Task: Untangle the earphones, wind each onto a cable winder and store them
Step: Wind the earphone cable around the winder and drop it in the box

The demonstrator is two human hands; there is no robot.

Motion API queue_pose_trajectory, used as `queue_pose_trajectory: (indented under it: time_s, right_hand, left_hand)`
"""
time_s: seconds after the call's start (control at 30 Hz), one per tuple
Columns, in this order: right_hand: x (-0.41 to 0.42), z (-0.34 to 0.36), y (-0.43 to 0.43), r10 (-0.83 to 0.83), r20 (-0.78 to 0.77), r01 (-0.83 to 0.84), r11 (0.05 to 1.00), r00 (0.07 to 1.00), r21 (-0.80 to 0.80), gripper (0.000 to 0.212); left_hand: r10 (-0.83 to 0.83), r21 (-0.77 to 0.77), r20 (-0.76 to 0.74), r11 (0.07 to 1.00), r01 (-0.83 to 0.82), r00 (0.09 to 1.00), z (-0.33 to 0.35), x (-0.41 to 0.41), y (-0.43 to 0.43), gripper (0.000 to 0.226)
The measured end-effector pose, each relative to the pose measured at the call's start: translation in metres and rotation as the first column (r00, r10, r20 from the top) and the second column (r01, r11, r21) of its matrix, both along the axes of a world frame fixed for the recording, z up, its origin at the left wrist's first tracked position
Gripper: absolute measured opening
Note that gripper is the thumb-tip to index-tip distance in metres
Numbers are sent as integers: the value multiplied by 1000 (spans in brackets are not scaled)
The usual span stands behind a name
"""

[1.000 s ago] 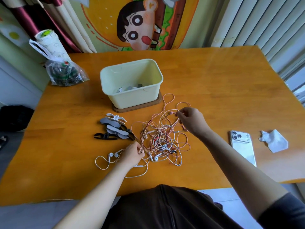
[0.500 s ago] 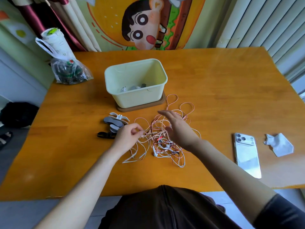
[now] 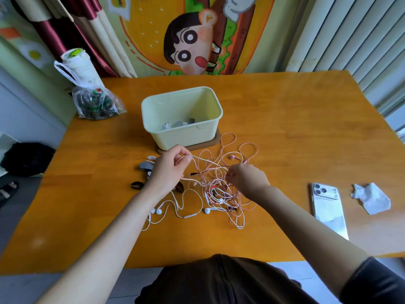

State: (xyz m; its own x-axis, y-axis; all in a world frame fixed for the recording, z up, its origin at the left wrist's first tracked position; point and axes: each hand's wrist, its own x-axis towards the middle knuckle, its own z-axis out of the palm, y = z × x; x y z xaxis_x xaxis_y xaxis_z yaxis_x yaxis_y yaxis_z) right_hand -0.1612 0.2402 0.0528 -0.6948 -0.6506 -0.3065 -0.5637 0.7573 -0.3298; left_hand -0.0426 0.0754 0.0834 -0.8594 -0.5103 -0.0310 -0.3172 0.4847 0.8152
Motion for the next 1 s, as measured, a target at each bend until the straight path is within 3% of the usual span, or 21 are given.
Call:
queue_pose_trajectory:
  time_s: [0.1, 0.17, 0.27, 0.4, 0.57, 0.73, 0.87, 1.0]
  right_hand:
    - [-13, 3, 5, -68, -72, 73, 995, 995, 73, 22]
    - [-16, 9, 2, -65, -60, 59, 993, 996, -101, 19]
    - [-10, 33, -12, 23, 72, 11, 893, 997, -449, 16]
    - [-10, 76, -28, 97, 137, 13, 768, 986, -640, 23]
    - [-33, 115, -36, 40, -7, -34, 725, 999, -688, 27]
    - [-57, 136, -32, -114, -97, 12, 706, 989, -708, 28]
    - [-71, 153, -25, -147, -77, 43, 674, 986, -738, 30]
    - [-70, 147, -20, -69, 31, 72, 742, 997, -666, 28]
  left_hand:
    - [6, 32, -22, 999, -5, 1000, 6, -3, -5, 9]
    - [2, 72, -36, 997, 0, 999, 11, -5, -6, 10]
    - [18, 106, -51, 994, -12, 999, 19, -10, -8, 12]
    - [47, 108, -52, 993, -41, 998, 23, -16, -16, 14]
    - [71, 0, -105, 997, -71, 992, 37, -26, -26, 20]
    - [21, 71, -152, 997, -10, 988, 54, -41, -29, 23]
    - [111, 45, -172, 994, -104, 979, 54, -51, -36, 24]
    - [194, 225, -92, 959, -170, 977, 54, -57, -36, 24]
